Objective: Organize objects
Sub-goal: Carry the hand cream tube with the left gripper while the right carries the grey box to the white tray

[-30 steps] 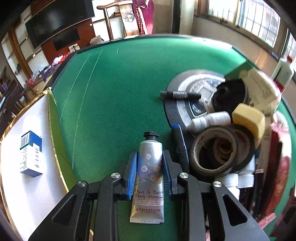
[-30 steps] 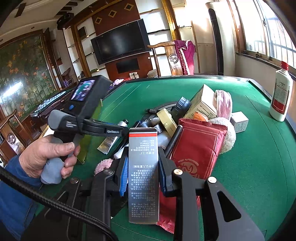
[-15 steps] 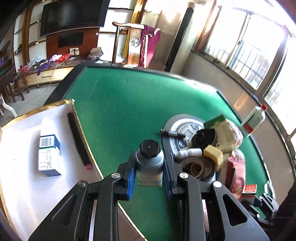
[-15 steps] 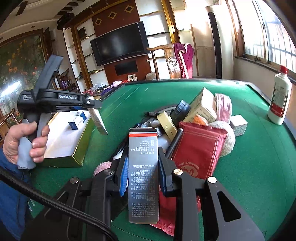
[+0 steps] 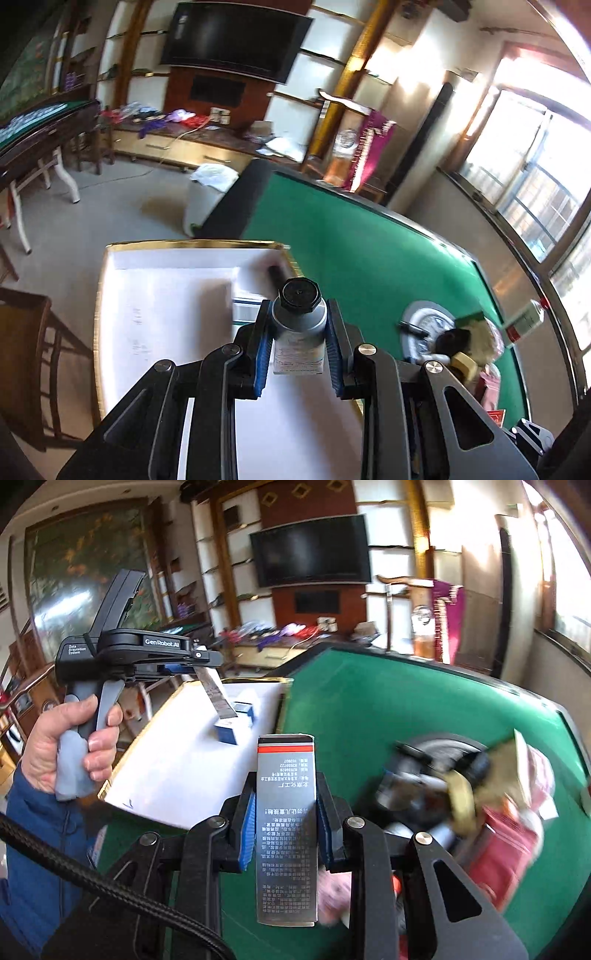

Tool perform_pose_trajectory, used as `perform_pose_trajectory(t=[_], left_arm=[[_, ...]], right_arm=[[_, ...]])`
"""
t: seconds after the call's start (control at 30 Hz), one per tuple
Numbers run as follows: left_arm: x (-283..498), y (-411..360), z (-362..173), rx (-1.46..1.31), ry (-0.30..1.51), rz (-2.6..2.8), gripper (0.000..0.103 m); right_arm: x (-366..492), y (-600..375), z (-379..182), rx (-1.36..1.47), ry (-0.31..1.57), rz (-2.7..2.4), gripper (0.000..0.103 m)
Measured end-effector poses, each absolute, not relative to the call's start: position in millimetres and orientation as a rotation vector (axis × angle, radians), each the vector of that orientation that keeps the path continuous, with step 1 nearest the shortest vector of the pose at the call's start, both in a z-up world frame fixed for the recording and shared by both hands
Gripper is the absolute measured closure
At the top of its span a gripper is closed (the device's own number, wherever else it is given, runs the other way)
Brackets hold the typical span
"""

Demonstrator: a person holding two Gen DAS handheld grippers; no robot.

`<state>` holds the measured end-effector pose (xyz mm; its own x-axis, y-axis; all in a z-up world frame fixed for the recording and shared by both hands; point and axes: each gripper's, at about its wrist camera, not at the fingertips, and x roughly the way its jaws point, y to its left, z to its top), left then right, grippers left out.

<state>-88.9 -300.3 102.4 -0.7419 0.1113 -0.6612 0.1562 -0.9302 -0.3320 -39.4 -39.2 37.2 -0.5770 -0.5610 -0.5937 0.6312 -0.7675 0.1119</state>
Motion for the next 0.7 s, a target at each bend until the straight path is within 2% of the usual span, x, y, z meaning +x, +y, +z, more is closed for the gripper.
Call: perform_pose_trajectory(t=[0.37, 0.53, 0.7], left_arm=[[-101.5, -344.6, 63.3, 1.149, 0.585, -2.645, 0.080], [-114.1, -344.6, 41.1, 1.222, 0.605, -2.615, 0.080], [-111.3, -341.5, 40.6, 1.236, 0.593, -2.627, 0.080]], right_arm=[[-127.7, -136.7, 7.8, 1.025, 0.137, -2.203, 0.078], [-149.7, -167.1, -1.8, 1.086, 0.143, -2.190, 0.078], [-176.1, -187.7, -14.2, 1.160, 0.127, -2.204, 0.078]])
